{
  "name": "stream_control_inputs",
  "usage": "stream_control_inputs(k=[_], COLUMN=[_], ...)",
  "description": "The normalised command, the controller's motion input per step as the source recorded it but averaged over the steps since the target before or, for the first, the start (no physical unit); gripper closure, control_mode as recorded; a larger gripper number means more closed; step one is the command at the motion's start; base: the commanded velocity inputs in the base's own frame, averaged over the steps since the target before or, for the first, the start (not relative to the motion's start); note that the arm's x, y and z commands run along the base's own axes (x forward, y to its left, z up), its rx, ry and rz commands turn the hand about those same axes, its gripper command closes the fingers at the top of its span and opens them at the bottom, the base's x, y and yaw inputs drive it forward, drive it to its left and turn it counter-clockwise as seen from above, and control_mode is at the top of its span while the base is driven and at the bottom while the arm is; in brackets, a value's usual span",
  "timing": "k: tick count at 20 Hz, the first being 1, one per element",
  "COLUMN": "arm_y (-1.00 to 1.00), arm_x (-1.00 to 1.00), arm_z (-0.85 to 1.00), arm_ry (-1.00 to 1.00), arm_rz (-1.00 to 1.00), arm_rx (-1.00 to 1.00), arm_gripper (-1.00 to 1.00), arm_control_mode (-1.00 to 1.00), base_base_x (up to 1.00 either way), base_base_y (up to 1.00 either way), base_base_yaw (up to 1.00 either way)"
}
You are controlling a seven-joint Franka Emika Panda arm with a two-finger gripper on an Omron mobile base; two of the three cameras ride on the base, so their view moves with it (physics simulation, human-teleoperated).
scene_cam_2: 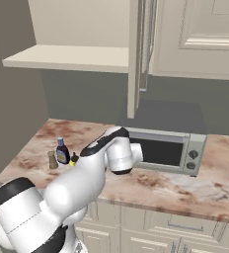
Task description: There are various items on the counter. Only move the condiments/shakers into the cabinet.
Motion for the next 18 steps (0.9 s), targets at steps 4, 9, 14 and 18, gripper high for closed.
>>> stream_control_inputs(k=[4, 9, 14, 18], arm_y=[0.00, 0.00, 0.00, 0.00], arm_x=[0.33, 0.07, -0.03, -0.01], arm_z=[-0.03, -0.11, -0.19, -0.05], arm_ry=[0.00, 0.00, 0.00, 0.00], arm_rz=[0.00, 0.00, 0.00, 0.00], arm_rx=[0.00, 0.00, 0.00, 0.00], arm_gripper=[-1.00, -1.00, -1.00, -1.00], arm_control_mode=[-1.00, -1.00, -1.00, -1.00], base_base_x=[0.00, 0.00, 0.00, 0.00], base_base_y=[0.00, 0.00, 0.00, 0.00], base_base_yaw=[0.00, 0.00, 0.00, 0.00])
